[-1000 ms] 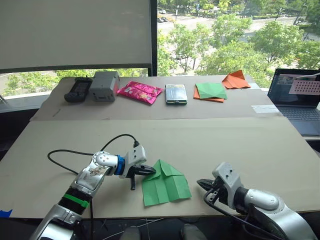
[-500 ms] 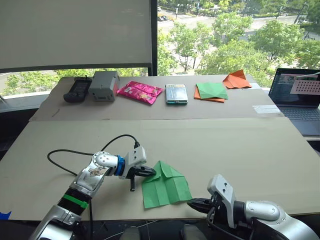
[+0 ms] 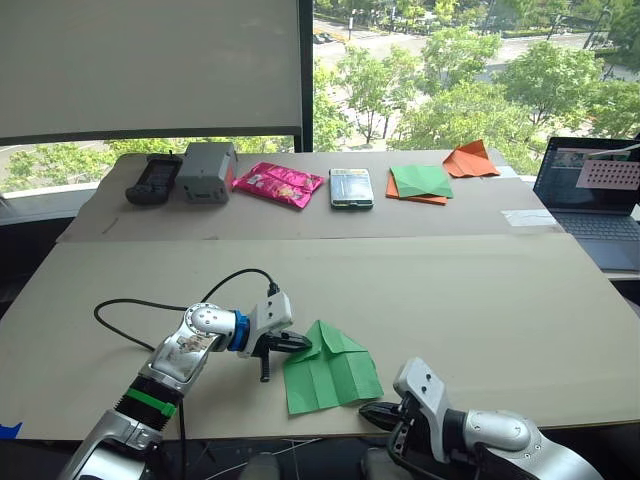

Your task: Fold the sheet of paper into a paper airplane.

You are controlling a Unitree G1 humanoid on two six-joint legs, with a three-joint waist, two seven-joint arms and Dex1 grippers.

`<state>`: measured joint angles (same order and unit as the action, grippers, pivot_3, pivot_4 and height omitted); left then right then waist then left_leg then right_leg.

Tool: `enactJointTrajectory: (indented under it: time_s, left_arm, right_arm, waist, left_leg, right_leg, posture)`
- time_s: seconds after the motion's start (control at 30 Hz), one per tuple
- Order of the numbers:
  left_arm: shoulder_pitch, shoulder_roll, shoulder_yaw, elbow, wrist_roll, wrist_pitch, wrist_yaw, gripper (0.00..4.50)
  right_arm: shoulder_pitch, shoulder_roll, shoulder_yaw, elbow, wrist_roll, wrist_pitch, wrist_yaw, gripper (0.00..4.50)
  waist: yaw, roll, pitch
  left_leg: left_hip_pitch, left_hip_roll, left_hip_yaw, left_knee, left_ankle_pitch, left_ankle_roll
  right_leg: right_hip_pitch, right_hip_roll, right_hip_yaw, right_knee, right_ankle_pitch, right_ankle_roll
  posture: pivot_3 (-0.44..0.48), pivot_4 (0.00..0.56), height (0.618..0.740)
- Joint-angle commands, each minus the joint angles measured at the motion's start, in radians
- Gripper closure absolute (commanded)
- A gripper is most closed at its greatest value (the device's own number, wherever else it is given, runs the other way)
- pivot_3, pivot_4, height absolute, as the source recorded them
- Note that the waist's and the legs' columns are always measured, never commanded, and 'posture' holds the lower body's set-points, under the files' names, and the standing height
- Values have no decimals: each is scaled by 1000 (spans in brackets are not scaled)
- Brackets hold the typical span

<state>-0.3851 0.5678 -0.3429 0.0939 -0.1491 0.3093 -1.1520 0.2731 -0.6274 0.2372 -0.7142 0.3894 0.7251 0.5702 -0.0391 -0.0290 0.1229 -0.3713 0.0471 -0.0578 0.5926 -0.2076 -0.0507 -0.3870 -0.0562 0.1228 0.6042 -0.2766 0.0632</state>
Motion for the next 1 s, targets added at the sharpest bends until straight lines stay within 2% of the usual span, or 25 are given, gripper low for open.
enactJointTrajectory:
  time_s: [0.03, 0.33, 0.6, 0.8, 1.0]
  left_arm:
    - [26, 15, -37, 30, 40, 34, -4, 4479]
    - [23, 16, -39, 37, 42, 28, -11, 4479]
    - [28, 19, -36, 33, 44, 27, -12, 4479]
    - [26, 19, -35, 37, 44, 25, -11, 4479]
    - [22, 19, -39, 38, 45, 25, -11, 4479]
  right_arm:
    - [11, 26, -52, 48, -47, -58, -55, 4500]
    - [-9, 70, -116, 57, -31, -107, -60, 4500]
    - [-41, 185, -112, 94, -13, -156, -81, 4500]
    - [-94, 217, -59, 117, -16, -159, -52, 4500]
    - [-235, 246, 18, 182, -43, -148, -36, 4500]
  waist:
    - [-1, 0, 0]
    - [0, 0, 0]
    - [2, 2, -1]
    - [-2, 3, 0]
    - [-4, 4, 1]
  left_leg:
    - [0, 0, 0, 0, 0, 0]
    - [0, 0, 0, 0, 0, 0]
    - [-1, 0, 0, -1, 4, 6]
    - [-1, 0, 0, -1, 3, 6]
    - [0, 0, 0, -1, 1, 2]
  right_leg:
    - [0, 0, 0, 0, 0, 0]
    - [0, -1, 0, -3, 0, 0]
    - [1, 0, 0, -2, 0, 0]
    - [0, 0, 1, -2, 0, 0]
    - [0, 0, 0, -2, 0, 0]
  posture:
    - [0, 150, 736]
    - [0, 150, 736]
    - [0, 150, 736]
    - [0, 150, 736]
    - [0, 150, 736]
